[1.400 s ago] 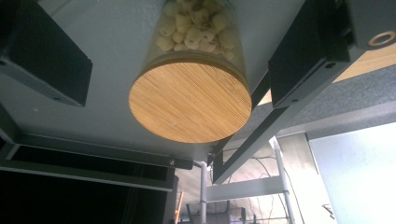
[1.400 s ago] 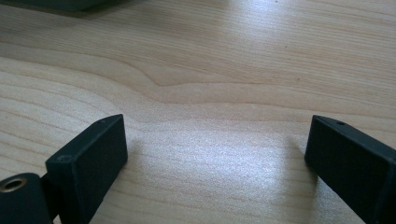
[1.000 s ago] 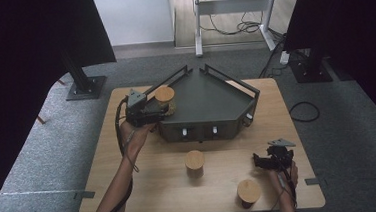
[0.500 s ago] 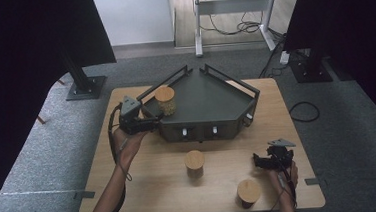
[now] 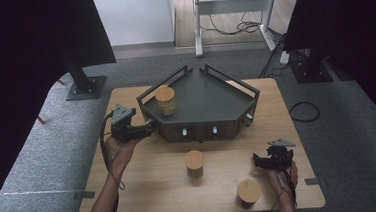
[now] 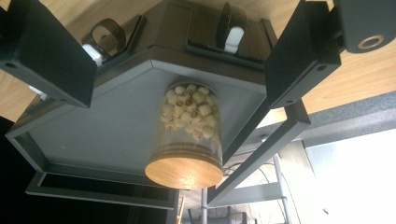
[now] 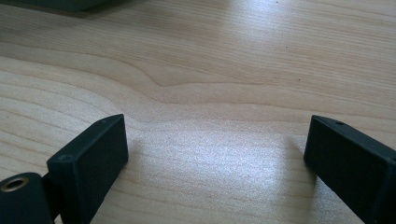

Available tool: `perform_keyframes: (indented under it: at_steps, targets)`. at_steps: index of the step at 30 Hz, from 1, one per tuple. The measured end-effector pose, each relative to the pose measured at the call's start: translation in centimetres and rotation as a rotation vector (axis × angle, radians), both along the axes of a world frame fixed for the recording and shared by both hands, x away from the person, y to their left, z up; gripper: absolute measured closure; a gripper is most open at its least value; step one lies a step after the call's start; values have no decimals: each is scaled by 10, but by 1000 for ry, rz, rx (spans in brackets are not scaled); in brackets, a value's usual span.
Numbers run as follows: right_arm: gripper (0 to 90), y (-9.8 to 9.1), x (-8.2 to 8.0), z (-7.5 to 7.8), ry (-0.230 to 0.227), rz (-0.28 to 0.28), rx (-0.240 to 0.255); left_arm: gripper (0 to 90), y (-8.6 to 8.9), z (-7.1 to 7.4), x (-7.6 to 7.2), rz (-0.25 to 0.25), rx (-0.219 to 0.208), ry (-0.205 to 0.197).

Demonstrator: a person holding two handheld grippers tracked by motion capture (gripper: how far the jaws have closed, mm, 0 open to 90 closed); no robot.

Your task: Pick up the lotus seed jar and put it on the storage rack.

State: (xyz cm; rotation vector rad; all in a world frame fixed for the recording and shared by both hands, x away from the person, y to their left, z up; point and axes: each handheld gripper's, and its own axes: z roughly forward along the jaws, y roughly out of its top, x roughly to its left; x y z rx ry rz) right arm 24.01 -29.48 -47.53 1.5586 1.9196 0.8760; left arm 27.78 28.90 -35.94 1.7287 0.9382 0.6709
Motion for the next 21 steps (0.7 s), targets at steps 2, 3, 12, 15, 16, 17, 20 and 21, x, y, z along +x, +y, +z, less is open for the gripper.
perform_keyframes:
  at_steps: [2, 3, 12, 15, 16, 17, 20, 21]
  targets:
    - [57, 0, 0, 0, 1, -1, 1, 90, 1, -1, -3, 1, 3, -4]
    - [57, 0, 0, 0, 0, 0, 0, 90, 2, -1, -5, 2, 6, -6]
    - [60, 0, 0, 0, -1, -1, -1, 91, 11, -7, -21, 1, 5, -9]
    - [62, 1, -1, 0, -1, -3, 0, 91, 12, -10, -25, 3, 13, -7]
    - [62, 1, -1, 0, -1, -3, 0, 92, 13, -12, -27, 6, 18, -7]
    - [62, 1, -1, 0, -1, -3, 0, 92, 13, -13, -28, 8, 22, -6]
    - [62, 1, -1, 0, -1, -4, 0, 92, 16, -16, -31, 10, 22, 0]
    - [63, 1, -1, 0, -1, -4, 0, 92, 17, -17, -31, 11, 21, 1]
